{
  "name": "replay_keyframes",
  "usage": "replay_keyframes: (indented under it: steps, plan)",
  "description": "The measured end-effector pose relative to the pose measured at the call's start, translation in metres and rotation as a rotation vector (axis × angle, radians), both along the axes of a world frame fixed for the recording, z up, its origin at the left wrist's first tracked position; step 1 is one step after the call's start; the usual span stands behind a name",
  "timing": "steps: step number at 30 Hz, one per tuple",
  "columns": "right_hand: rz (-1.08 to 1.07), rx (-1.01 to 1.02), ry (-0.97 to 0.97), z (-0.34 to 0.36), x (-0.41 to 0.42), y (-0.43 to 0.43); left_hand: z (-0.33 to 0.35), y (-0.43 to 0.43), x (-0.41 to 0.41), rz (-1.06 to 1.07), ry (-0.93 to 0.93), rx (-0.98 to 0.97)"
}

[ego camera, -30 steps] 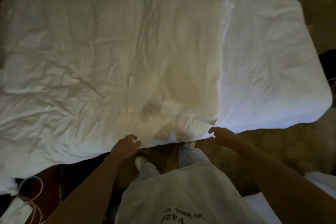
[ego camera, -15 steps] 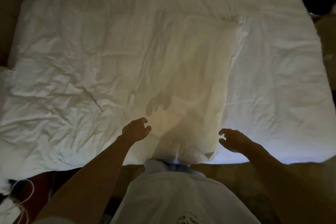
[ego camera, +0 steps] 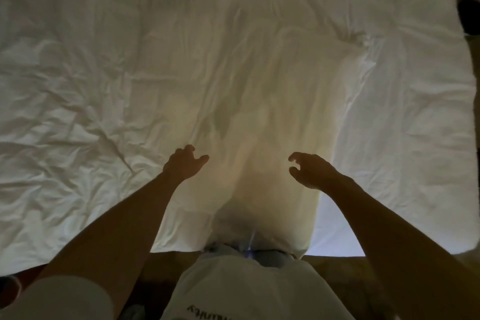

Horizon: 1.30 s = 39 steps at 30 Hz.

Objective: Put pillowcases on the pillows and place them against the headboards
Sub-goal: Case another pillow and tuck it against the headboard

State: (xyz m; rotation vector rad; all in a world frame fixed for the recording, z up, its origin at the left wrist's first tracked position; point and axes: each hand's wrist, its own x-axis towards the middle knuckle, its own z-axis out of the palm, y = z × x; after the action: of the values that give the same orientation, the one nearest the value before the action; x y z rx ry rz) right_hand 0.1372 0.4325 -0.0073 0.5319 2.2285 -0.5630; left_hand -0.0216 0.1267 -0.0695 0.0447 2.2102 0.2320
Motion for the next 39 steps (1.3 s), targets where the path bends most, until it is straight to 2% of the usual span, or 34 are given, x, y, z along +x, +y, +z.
replay_keyframes:
  steps: [5,10,14,19,23,26,33,39]
  plan:
    - [0.136,0.008,0.014,-0.017,-0.048,0.016,-0.025,0.009,-0.024,0.1,-0.031,0.006]
    - [0.261,0.031,0.021,-0.023,-0.084,0.034,-0.046,0.01,-0.024,0.067,-0.041,-0.042]
    - [0.266,0.022,0.05,-0.028,-0.103,0.038,-0.06,0.001,-0.024,0.083,-0.052,-0.071]
    - [0.266,0.006,0.07,-0.04,-0.1,0.034,-0.076,-0.015,-0.021,0.039,-0.103,-0.068]
    - [0.276,-0.004,0.062,-0.045,-0.082,0.03,-0.089,-0.018,-0.01,0.159,-0.085,-0.029]
    - [0.287,0.024,0.028,-0.043,-0.074,0.028,-0.078,-0.011,-0.005,0.051,-0.065,-0.027]
    - [0.32,0.044,0.101,-0.006,-0.086,0.007,0.004,0.014,-0.026,-0.459,0.319,-0.065]
    - [0.303,0.075,0.29,0.058,-0.117,-0.012,0.131,0.021,-0.079,-0.763,0.737,-0.078]
